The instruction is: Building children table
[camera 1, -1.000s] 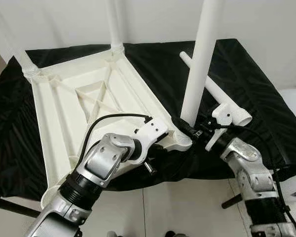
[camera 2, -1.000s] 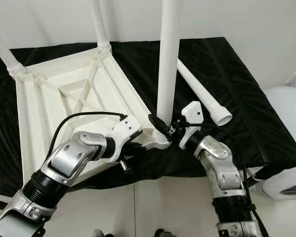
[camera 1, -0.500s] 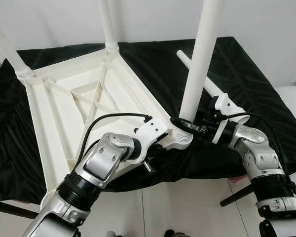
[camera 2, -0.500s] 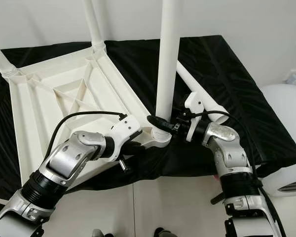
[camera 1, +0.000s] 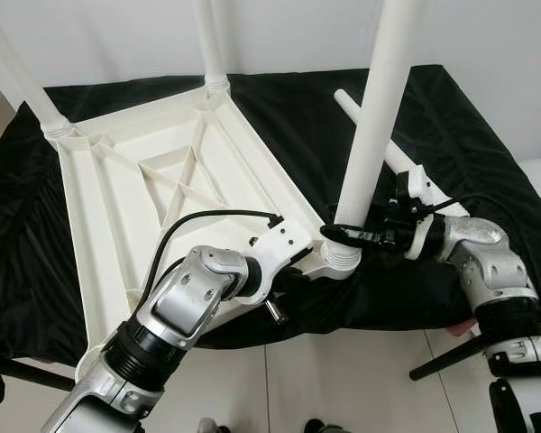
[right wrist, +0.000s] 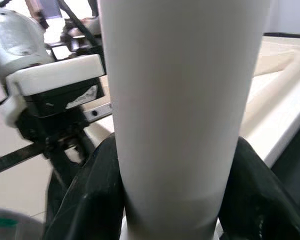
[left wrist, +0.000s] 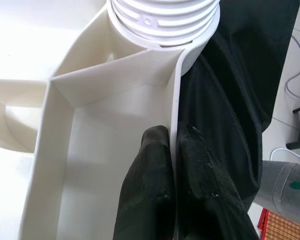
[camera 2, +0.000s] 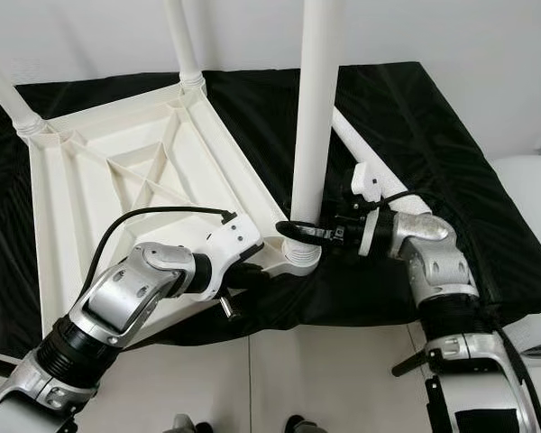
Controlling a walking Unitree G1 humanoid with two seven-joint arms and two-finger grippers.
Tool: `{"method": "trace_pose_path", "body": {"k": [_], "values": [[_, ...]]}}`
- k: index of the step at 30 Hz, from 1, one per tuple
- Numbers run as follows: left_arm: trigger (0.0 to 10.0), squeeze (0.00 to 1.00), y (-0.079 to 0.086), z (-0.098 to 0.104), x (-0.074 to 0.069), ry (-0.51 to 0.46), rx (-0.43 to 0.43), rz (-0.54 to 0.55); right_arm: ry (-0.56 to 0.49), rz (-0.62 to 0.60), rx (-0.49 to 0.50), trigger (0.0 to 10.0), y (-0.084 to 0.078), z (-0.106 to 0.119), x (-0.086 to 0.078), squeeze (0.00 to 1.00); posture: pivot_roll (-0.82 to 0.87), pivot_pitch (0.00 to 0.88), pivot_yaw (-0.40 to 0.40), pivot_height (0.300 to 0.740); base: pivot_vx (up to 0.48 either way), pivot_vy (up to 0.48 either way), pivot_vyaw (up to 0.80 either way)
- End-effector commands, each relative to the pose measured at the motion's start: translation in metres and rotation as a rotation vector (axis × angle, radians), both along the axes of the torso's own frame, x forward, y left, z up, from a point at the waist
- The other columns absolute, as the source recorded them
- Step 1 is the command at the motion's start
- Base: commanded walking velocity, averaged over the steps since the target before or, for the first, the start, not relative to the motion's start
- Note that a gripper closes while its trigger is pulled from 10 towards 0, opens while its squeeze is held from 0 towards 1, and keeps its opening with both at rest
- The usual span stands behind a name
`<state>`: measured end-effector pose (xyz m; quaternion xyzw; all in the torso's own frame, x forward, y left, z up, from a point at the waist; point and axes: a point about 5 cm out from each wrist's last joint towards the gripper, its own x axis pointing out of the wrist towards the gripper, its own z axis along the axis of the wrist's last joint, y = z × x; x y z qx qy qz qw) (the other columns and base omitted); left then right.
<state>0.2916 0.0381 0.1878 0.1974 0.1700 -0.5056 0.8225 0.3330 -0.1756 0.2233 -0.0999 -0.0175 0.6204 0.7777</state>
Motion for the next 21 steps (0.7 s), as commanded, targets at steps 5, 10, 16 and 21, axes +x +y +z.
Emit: {"method": "trace_pose_path", "body": {"k": [5, 10, 16, 21], "values": [[10.0, 0.00, 0.018, -0.001, 0.011, -0.021, 0.032, 0.131, 0.068, 0.280, 0.060, 10.0, 0.016, 0.001, -0.012, 0.00, 0.01, 0.193, 0.080, 0.740, 0.000, 0.000, 0.00], [10.0, 0.00, 0.020, 0.000, 0.010, -0.016, 0.034, 0.134, -0.001, 0.297, 0.161, 10.0, 0.009, 0.029, -0.011, 0.00, 0.02, 0.203, 0.093, 0.740, 0.000, 0.000, 0.00], [10.0, 0.00, 0.021, -0.001, 0.009, -0.010, 0.039, 0.132, -0.038, 0.347, 0.181, 10.0, 0.008, 0.039, -0.017, 0.00, 0.01, 0.210, 0.096, 0.740, 0.000, 0.000, 0.00], [10.0, 0.00, 0.021, -0.001, 0.009, -0.008, 0.039, 0.134, -0.053, 0.370, 0.170, 10.0, 0.011, 0.042, -0.021, 0.00, 0.01, 0.213, 0.099, 0.740, 0.000, 0.000, 0.00]]}}
